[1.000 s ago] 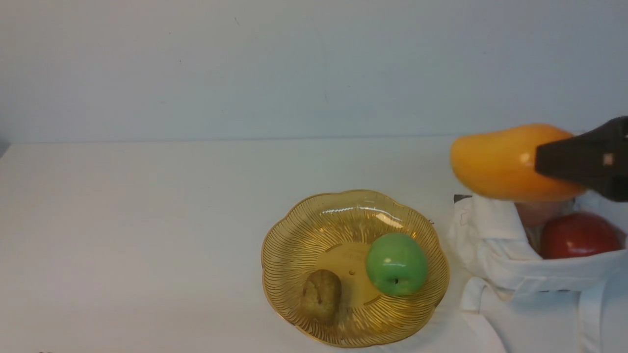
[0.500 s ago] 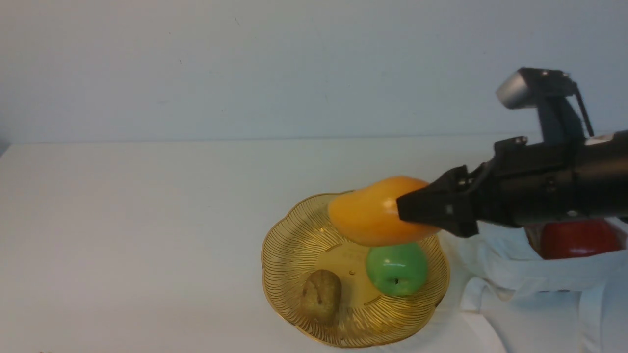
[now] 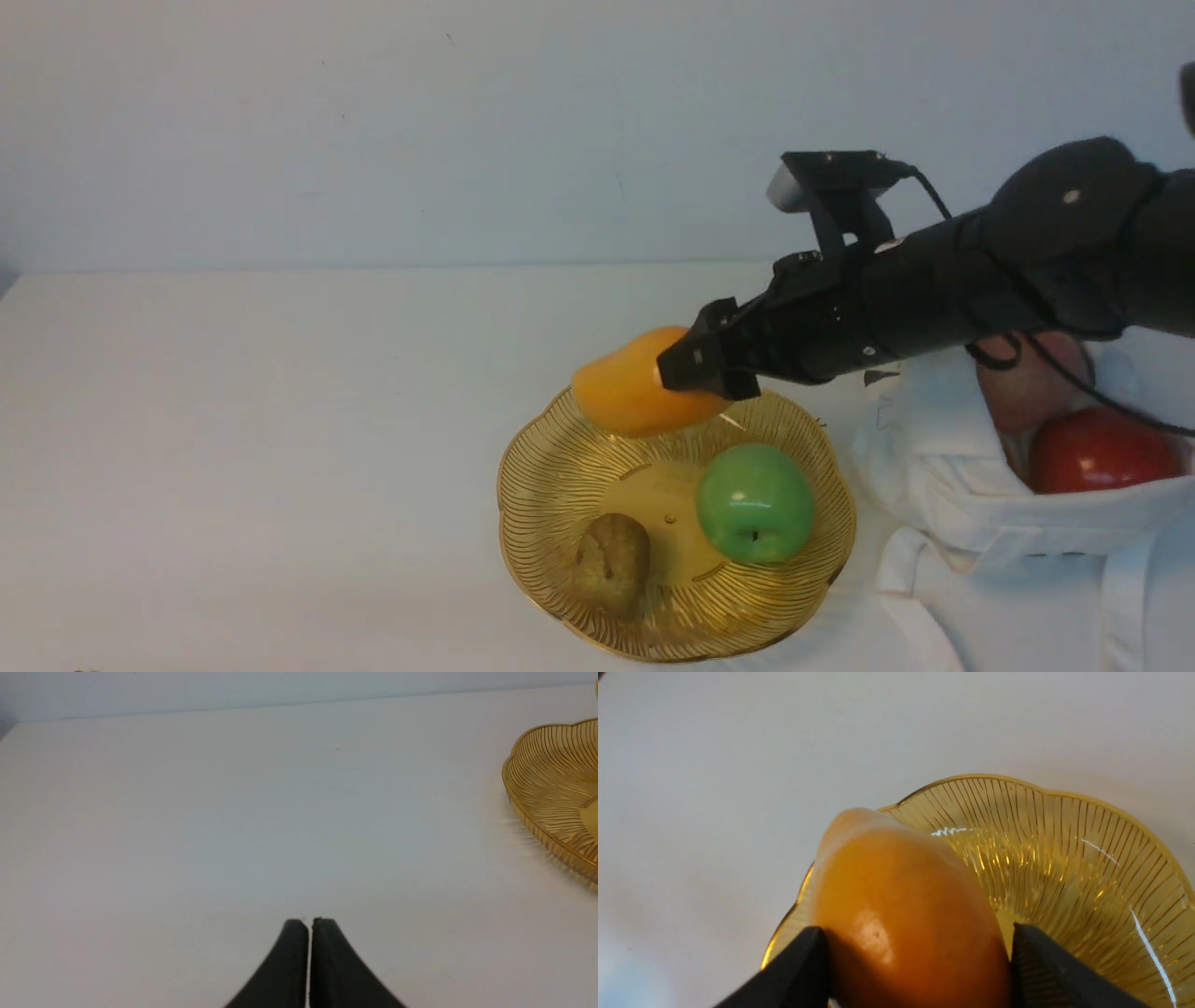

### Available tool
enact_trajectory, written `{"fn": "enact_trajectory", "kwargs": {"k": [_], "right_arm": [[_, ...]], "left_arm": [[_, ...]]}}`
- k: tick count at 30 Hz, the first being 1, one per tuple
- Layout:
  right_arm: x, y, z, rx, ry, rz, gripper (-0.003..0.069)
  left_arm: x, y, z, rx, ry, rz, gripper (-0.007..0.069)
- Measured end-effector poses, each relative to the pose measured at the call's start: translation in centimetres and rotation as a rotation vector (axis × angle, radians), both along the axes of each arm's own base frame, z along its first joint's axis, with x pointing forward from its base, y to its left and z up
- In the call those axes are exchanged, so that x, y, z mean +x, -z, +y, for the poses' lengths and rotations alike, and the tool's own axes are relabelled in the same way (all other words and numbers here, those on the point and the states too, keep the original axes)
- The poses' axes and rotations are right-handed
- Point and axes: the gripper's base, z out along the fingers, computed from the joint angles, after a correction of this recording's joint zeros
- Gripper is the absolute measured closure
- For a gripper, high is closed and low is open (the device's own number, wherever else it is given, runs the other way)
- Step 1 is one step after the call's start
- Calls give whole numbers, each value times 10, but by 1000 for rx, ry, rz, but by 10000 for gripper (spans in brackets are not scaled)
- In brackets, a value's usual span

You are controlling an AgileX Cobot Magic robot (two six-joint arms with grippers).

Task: Take the fruit out of the cloth bag on the white table and place them on a plate.
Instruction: 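Move the lemon from the bag and place it in the dish with the right gripper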

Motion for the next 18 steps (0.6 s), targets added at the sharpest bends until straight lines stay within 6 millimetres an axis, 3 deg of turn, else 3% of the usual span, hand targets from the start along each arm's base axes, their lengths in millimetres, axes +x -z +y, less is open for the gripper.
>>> {"fn": "enact_trajectory", "kwargs": {"k": [6,18], "right_arm": [[16,25,6,-22,3,43,206],[17,28,5,-78,-38,19,71]], "left_arm": [[0,0,0,0,0,0,632],[0,0,0,0,0,0,632]]}}
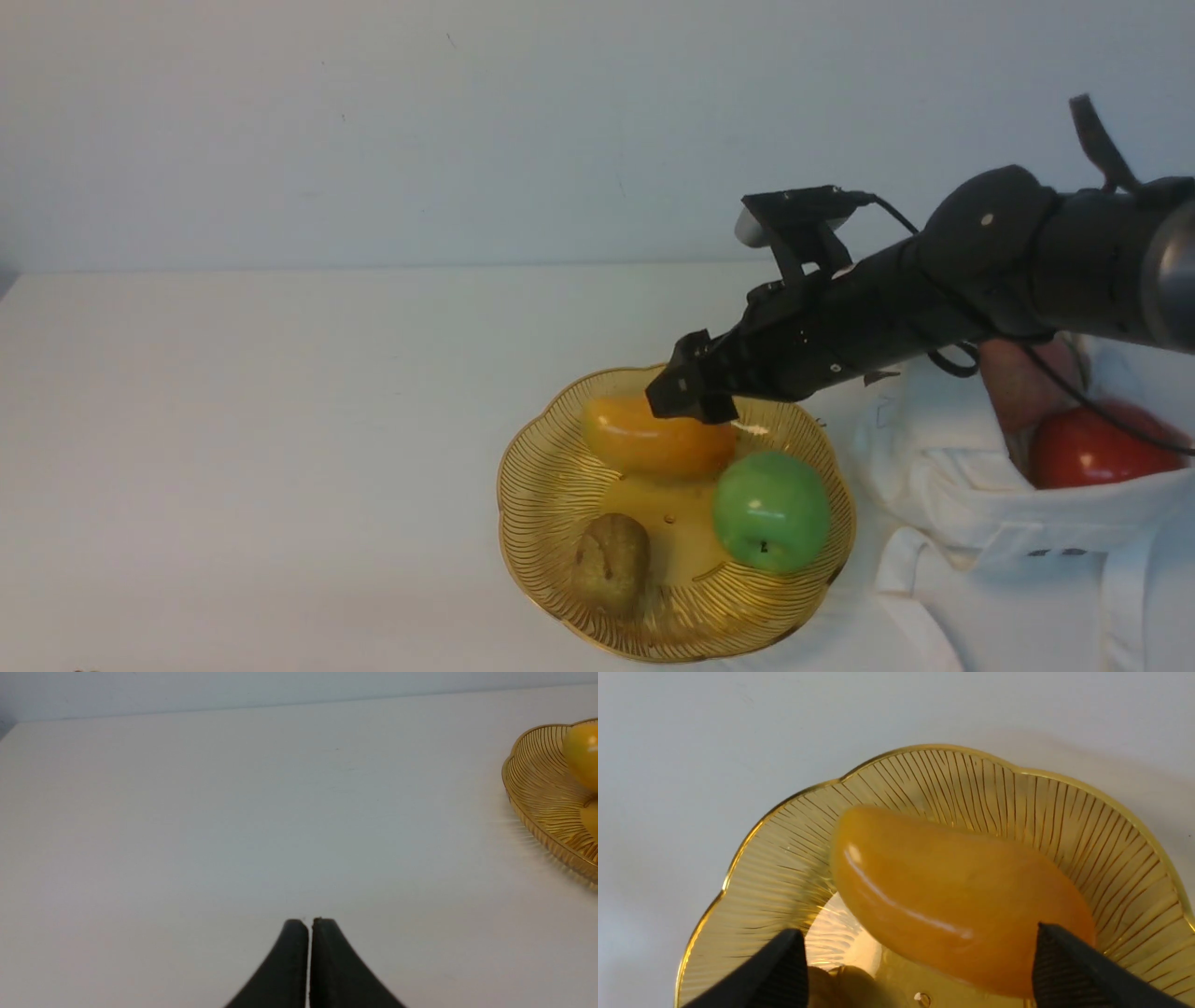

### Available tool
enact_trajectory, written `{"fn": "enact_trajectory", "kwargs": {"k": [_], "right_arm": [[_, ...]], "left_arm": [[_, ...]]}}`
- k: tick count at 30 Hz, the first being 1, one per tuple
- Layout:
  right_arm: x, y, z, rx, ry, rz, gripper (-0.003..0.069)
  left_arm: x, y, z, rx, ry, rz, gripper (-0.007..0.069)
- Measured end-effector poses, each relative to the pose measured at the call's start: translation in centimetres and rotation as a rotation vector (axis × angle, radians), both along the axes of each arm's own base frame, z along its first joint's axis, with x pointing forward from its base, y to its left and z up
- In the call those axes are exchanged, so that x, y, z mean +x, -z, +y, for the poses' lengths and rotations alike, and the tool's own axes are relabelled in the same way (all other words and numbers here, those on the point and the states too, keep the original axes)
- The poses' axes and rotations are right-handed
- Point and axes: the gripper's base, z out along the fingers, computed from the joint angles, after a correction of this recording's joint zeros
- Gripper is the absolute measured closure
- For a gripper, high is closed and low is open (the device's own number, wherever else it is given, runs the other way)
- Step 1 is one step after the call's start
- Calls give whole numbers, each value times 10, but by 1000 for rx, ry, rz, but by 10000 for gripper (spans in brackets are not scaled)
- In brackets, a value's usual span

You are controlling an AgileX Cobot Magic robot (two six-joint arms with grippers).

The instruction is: Take the fruit out of the cloth bag on the white table and place them on a plate.

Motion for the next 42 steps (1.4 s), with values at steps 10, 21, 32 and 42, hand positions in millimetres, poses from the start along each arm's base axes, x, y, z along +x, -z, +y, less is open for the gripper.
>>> {"fn": "enact_trajectory", "kwargs": {"k": [10,21,32,42], "right_arm": [[-46,-96,-23,-14,-20,-133,418],[-179,-218,-120,-86,397,-409,670],[-328,-176,-199,181,637,-859,670],[-343,-123,-203,250,622,-911,670]], "left_arm": [[0,0,0,0,0,0,632],[0,0,0,0,0,0,632],[0,0,0,0,0,0,632],[0,0,0,0,0,0,632]]}}
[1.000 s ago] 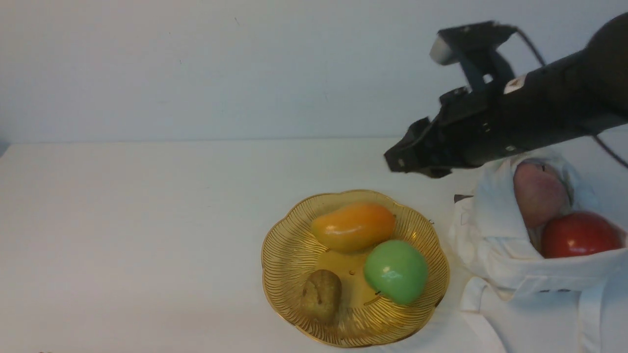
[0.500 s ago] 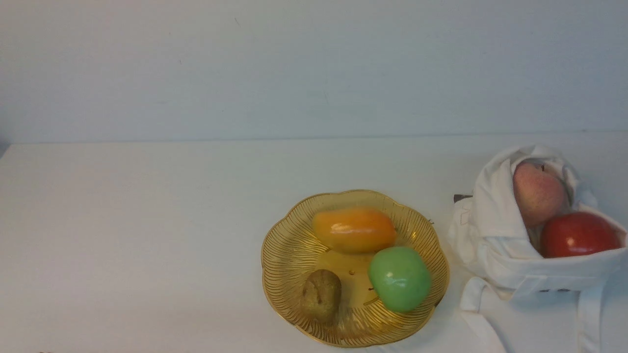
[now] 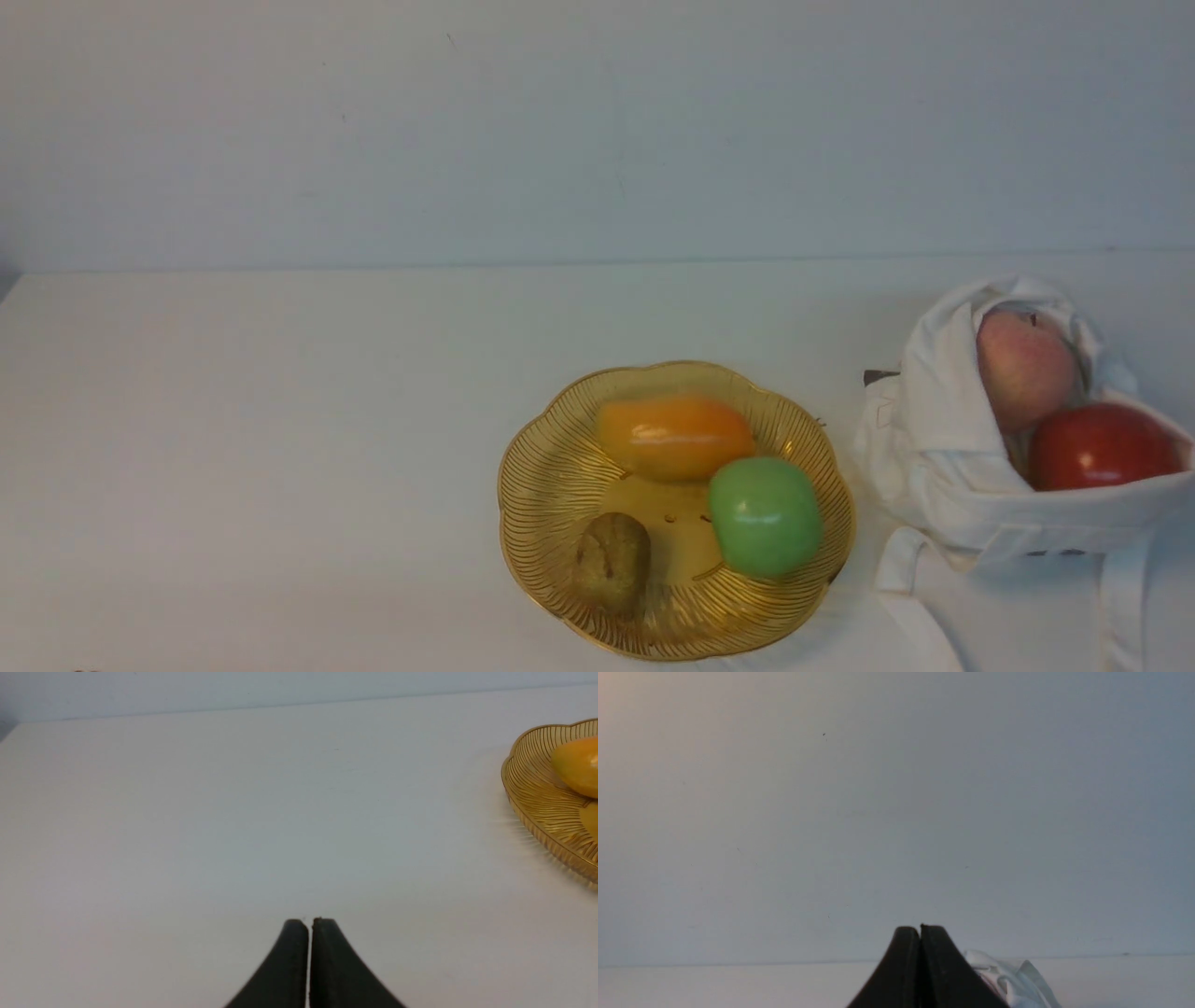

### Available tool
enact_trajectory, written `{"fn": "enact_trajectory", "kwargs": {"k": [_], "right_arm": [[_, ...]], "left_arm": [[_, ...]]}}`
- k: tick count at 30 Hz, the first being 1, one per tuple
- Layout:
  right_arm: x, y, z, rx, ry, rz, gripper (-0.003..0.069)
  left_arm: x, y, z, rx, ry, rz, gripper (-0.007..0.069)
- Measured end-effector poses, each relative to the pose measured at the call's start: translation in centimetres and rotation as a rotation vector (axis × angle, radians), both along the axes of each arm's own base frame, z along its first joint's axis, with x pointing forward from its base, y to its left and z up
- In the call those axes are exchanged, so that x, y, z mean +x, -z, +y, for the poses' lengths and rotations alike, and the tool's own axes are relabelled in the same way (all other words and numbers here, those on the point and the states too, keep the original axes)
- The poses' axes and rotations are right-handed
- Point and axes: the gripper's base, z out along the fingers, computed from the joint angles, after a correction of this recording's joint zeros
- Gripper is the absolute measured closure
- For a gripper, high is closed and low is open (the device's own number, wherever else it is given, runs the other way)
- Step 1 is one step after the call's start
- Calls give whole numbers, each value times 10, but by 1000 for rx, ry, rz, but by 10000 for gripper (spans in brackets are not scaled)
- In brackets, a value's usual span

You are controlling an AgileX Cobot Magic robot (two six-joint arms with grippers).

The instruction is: Take the fruit out of the cloth bag on the white table and place them on a plate.

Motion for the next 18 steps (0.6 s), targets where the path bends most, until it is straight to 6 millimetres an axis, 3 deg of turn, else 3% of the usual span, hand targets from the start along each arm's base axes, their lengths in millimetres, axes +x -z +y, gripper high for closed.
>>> {"fn": "enact_trajectory", "kwargs": {"k": [18], "right_arm": [[0,-3,2,-2,-17,-54,669]], "left_arm": [[0,0,0,0,0,0,632]]}}
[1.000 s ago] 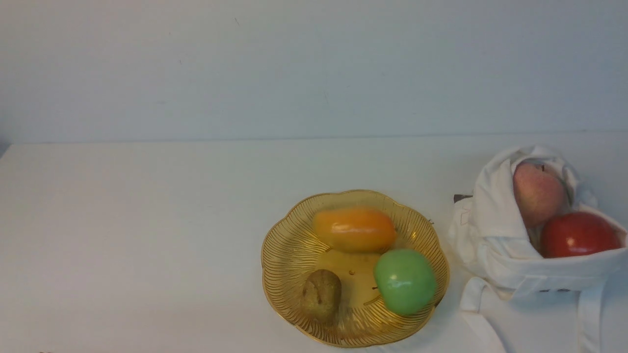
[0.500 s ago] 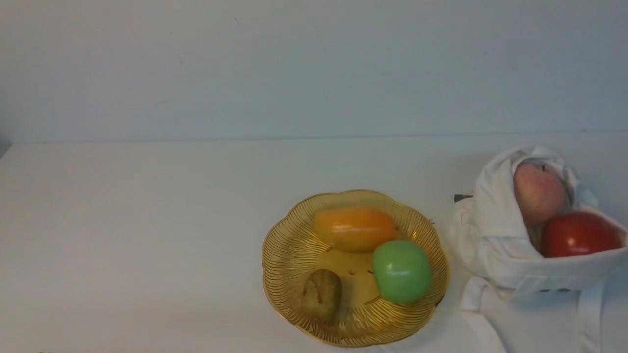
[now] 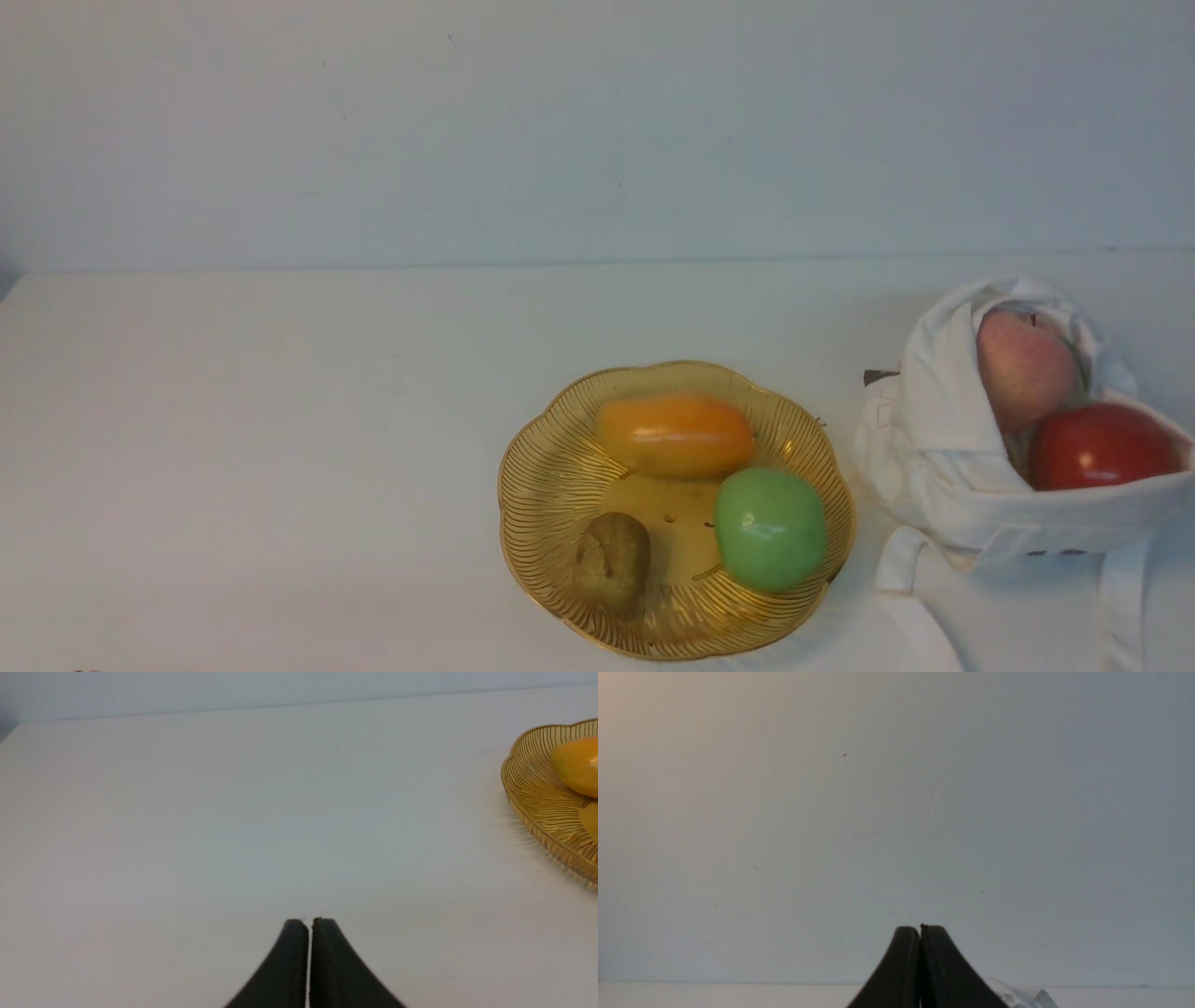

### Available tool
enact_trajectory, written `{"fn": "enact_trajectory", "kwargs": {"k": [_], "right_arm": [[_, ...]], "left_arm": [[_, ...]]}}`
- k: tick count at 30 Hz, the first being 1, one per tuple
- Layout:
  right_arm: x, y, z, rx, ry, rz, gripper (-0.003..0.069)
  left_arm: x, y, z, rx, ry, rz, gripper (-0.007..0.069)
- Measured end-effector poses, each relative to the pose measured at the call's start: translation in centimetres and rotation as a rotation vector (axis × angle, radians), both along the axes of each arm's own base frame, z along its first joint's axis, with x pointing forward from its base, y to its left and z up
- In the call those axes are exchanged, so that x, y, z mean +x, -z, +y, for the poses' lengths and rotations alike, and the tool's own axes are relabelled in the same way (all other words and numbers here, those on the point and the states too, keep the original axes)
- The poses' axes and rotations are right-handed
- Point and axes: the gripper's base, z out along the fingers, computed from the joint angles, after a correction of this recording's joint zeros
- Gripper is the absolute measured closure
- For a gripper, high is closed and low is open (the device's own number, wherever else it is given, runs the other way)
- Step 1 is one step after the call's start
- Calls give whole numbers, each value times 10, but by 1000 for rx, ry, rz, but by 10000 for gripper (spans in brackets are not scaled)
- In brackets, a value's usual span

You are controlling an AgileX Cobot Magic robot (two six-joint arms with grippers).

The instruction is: Take the fruit out of the cloth bag on the white table and place them on a plate.

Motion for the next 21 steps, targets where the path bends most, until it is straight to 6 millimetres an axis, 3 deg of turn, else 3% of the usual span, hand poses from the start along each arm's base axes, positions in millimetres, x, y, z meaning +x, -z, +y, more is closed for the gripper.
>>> {"fn": "enact_trajectory", "kwargs": {"k": [9,15,21], "right_arm": [[0,0,1,-19,-13,-6,669],[-4,-1,14,-132,-138,-44,669],[-6,-2,18,-116,-195,-59,669]], "left_arm": [[0,0,0,0,0,0,632],[0,0,0,0,0,0,632],[0,0,0,0,0,0,632]]}}
